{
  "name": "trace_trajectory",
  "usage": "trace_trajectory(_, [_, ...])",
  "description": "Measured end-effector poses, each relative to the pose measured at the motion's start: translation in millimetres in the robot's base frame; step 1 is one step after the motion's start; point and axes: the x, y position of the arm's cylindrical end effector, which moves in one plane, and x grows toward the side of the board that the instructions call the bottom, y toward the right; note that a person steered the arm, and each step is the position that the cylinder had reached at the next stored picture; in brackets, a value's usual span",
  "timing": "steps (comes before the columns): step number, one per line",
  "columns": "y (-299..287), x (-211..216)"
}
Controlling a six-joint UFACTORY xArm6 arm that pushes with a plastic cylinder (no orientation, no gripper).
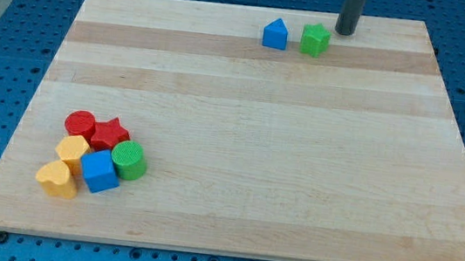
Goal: Move the green star diagonally bottom left to the blue triangle
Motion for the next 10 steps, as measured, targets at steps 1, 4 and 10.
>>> trace_trajectory(1, [-17.0,16.6])
trace_trajectory(4, [-95.3,86.3])
trace_trajectory(10, [-225.9,69.9])
